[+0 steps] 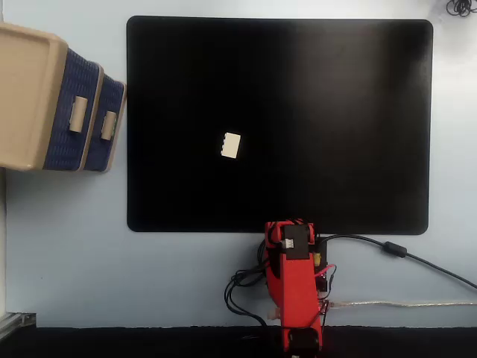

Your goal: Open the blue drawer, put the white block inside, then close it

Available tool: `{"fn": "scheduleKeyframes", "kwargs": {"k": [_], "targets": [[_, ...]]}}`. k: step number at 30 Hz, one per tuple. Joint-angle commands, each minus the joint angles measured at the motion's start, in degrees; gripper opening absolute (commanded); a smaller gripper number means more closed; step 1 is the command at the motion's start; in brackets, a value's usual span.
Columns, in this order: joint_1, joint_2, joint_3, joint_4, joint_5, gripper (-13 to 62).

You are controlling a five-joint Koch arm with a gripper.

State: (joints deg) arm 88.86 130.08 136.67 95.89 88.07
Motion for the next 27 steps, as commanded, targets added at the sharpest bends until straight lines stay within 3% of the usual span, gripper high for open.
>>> {"fn": "scheduleKeyframes", "kwargs": {"k": [1,14,21,24,27], "targets": [[0.7,4.1,1.4,3.0,0.3,34.7],[0.6,4.3,0.3,4.1,0.4,34.1],[-1.4,3.7,-29.1,7.0,6.0,33.7],[-13.2,0.6,-37.0,5.0,18.8,33.6],[-33.4,-2.8,-37.4,-5.8,40.4,33.6]]}}
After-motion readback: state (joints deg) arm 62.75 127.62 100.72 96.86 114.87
